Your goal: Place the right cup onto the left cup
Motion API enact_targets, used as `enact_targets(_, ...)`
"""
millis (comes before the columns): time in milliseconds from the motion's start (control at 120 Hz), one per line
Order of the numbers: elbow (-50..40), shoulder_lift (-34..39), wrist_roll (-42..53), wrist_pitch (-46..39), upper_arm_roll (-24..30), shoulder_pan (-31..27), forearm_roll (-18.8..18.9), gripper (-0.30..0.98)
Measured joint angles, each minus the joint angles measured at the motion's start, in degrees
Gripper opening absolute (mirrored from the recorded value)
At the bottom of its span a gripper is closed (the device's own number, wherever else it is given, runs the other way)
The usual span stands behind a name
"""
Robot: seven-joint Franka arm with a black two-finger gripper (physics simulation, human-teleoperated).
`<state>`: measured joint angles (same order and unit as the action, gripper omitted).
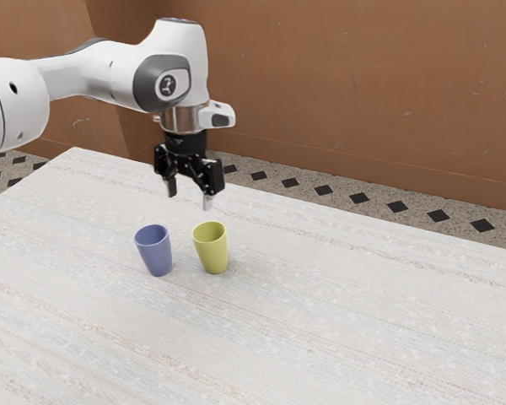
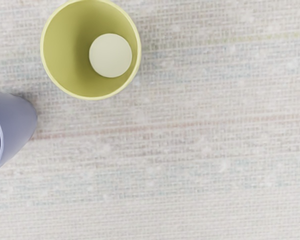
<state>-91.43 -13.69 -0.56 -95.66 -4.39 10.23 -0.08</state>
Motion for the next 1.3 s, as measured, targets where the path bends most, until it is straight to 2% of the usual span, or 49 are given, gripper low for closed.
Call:
enact_targets(425,-3.2,-3.2,-2.9,-8.1,1.4,0.3,-2.0,0.69)
enact_targets(642,1.1,-7.2,-6.4,-7.0,0.7,-0.2,-4.2,0.69)
enact_targets(1300,10.8,-17.5,-15.5,-6.5,-1.7,-1.0,-5.2,0.69)
